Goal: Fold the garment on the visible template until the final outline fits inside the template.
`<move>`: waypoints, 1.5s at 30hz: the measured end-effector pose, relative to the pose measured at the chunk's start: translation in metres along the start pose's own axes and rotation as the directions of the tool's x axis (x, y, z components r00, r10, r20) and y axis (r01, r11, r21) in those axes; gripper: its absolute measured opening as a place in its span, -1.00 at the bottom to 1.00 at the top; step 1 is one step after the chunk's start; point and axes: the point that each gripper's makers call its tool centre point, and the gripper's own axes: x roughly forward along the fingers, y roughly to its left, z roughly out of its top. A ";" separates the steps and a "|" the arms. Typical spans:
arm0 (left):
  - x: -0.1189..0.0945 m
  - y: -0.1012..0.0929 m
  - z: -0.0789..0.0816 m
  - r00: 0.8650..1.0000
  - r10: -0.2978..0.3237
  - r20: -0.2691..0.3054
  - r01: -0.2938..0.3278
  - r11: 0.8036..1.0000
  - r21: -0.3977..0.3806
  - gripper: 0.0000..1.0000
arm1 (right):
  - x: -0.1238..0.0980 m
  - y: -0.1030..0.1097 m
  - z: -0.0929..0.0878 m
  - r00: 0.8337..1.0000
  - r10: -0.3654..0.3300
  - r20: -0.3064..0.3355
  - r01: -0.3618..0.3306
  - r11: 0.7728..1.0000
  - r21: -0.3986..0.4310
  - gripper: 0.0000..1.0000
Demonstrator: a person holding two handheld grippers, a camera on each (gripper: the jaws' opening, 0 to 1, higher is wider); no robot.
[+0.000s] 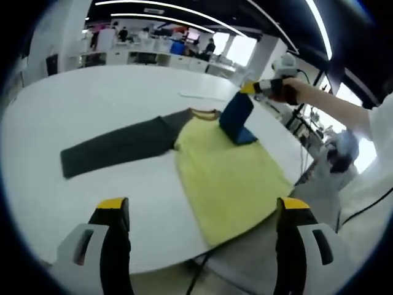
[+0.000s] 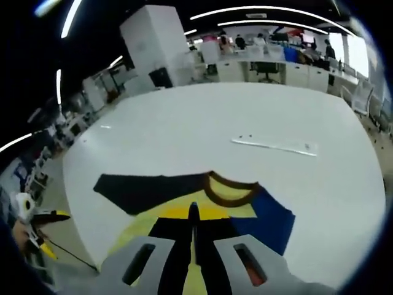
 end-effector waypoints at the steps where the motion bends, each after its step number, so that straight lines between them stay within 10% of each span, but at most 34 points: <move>1: 0.000 0.001 0.000 1.000 0.000 0.002 0.000 1.000 -0.002 0.92 | 0.001 0.000 -0.001 1.000 -0.002 -0.001 0.002 1.000 0.009 -0.96; 45: 0.024 0.012 -0.005 0.998 -0.063 -0.005 0.063 0.998 -0.019 0.90 | 0.058 0.070 -0.034 0.992 -0.120 -0.042 0.123 0.987 0.104 -0.96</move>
